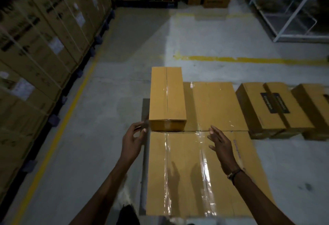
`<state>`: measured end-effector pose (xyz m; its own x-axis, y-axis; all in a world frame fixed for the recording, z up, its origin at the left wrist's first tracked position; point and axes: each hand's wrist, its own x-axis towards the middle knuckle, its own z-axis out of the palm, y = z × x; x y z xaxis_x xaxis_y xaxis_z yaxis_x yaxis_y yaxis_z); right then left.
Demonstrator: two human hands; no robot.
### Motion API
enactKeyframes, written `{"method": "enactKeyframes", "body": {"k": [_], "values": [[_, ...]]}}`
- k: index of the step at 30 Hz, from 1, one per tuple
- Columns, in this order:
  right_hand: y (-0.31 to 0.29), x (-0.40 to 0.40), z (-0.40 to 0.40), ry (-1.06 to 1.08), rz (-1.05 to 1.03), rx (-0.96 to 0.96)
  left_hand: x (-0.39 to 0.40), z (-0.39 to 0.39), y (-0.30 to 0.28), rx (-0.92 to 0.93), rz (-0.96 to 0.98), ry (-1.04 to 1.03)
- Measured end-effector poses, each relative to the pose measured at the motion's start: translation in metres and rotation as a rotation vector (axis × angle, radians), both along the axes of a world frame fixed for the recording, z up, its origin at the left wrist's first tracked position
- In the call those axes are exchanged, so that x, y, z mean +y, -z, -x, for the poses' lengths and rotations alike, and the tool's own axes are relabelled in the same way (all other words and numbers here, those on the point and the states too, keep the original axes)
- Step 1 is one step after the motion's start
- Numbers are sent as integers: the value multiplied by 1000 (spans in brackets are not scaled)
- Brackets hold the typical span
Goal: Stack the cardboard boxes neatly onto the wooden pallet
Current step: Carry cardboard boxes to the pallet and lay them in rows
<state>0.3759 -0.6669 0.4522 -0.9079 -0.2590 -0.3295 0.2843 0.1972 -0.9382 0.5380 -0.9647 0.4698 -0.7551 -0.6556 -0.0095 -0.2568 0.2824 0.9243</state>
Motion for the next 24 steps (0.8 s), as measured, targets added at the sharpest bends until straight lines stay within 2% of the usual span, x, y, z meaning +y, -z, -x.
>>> {"method": "enactKeyframes", "body": {"k": [6, 12, 17, 24], "values": [[-64, 77, -88, 142, 40, -11, 49, -91, -60, 10, -31, 0], [-84, 144, -185, 292, 85, -41, 103, -161, -75, 27, -90, 53], [-101, 205, -265, 461, 97, -23, 160, -182, -84, 45, -170, 186], [-129, 318, -371, 708, 103, -23, 278, -197, -101, 30, -291, 406]]}}
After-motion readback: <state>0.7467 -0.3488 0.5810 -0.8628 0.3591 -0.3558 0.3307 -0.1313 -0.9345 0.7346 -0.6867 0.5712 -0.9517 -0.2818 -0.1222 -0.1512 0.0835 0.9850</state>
